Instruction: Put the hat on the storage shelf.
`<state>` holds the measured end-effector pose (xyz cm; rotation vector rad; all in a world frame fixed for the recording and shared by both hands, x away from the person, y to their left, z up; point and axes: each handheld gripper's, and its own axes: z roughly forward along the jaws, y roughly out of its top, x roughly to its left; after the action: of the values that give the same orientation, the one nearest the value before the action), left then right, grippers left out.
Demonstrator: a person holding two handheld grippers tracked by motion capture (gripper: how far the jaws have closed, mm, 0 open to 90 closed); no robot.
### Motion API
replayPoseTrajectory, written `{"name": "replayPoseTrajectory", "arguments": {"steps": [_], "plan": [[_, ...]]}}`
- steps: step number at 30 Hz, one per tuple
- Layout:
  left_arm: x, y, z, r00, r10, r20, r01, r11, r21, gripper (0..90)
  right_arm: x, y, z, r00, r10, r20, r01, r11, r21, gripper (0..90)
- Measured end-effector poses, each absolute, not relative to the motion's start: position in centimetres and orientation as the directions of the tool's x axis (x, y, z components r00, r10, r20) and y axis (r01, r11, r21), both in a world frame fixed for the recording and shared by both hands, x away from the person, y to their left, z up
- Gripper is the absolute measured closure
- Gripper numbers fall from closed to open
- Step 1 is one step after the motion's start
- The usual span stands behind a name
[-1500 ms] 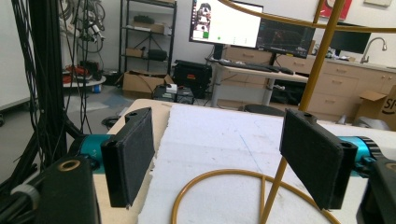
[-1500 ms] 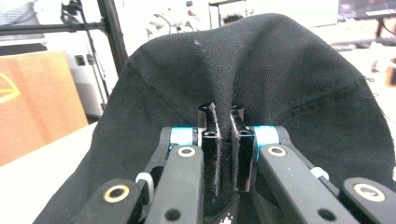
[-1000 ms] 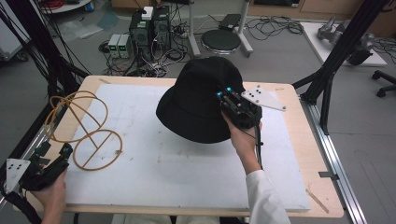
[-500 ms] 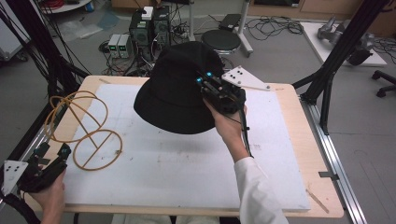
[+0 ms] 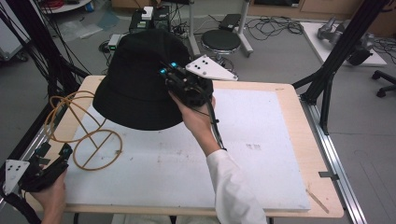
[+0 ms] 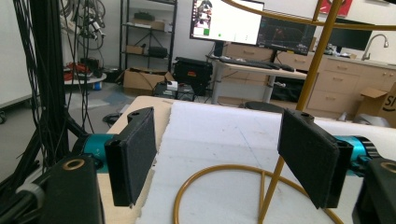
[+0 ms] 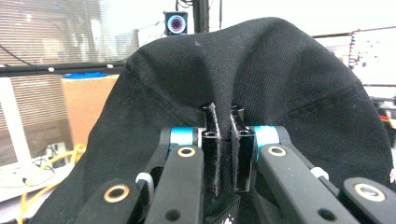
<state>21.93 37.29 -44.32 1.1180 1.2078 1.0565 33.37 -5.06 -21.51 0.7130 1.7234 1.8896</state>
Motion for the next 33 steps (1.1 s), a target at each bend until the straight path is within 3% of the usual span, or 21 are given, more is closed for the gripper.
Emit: {"name": "replayPoseTrajectory", "arguments": {"steps": [33], "plan": [[21.9, 37.4, -44.3, 0.076, 0.984, -0.163, -0.026, 0.165, 0.986, 27.9, 33.7, 7.6, -21.2, -0.869, 0.487, 0.093, -0.008, -0.201, 0.98, 86.0]]}}
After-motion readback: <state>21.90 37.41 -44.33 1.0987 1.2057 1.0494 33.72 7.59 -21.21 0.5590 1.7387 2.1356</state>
